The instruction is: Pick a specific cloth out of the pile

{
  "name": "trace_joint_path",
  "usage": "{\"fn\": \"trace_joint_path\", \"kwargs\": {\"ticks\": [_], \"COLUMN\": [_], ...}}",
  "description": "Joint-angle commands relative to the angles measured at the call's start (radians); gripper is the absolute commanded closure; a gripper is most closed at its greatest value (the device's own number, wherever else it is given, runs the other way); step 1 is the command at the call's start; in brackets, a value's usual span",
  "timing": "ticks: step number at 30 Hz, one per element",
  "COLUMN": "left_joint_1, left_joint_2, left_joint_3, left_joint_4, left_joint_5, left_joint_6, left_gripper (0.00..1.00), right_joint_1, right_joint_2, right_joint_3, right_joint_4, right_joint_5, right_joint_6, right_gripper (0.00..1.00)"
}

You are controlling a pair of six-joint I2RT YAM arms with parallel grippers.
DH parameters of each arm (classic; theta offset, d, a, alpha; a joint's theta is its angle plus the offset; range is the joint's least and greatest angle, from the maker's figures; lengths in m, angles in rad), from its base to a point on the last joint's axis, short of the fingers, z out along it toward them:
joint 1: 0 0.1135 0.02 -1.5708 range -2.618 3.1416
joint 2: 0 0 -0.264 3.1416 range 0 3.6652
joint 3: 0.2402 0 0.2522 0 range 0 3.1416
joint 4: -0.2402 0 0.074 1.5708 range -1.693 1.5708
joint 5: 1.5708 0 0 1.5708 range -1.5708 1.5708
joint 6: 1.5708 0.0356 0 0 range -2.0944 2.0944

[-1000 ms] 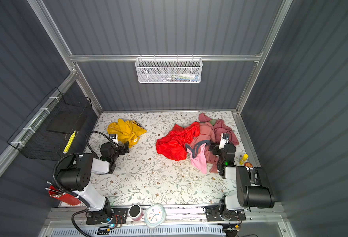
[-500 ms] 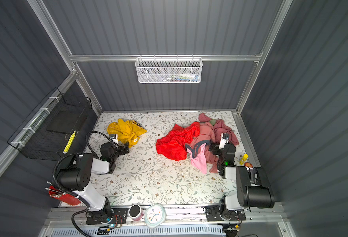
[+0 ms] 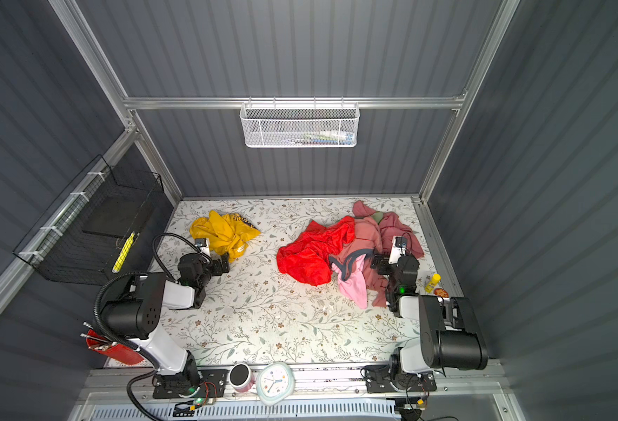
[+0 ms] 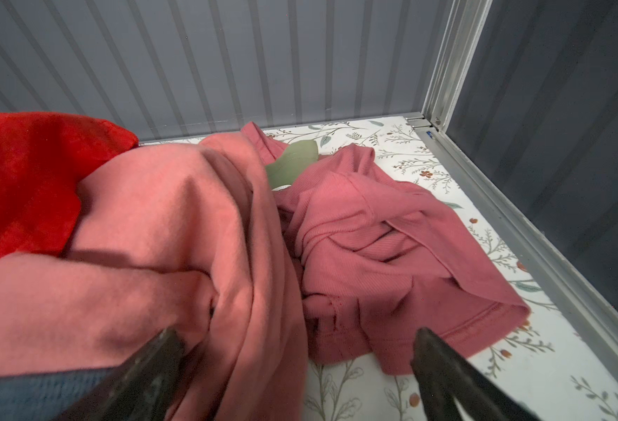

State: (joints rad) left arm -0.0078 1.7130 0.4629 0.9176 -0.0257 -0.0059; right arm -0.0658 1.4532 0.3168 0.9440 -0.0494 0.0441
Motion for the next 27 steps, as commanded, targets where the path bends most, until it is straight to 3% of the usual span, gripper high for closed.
{"fn": "trace_joint_path", "kwargs": {"ticks": [1, 27], "left_joint_1": [-0.006, -0.014], "left_joint_2": [0.003, 0.003], "left_joint_3": [0.006, 0.011], "left_joint_4": [-0.002, -0.011], "left_joint_5": [-0.007, -0.025], "left_joint_6": [0.020, 0.024], "left_gripper": [0.00, 0.00], "right_joint_1": [-0.004, -0.005], "right_joint_2": [0.006, 0.005], "right_joint_3": [0.015, 0.013], "right_joint_4": [0.021, 0.021], "right_joint_5": [-0.009, -0.009], "right_joint_6": [-0.001, -0.001], "right_gripper": [0.01, 0.01]}}
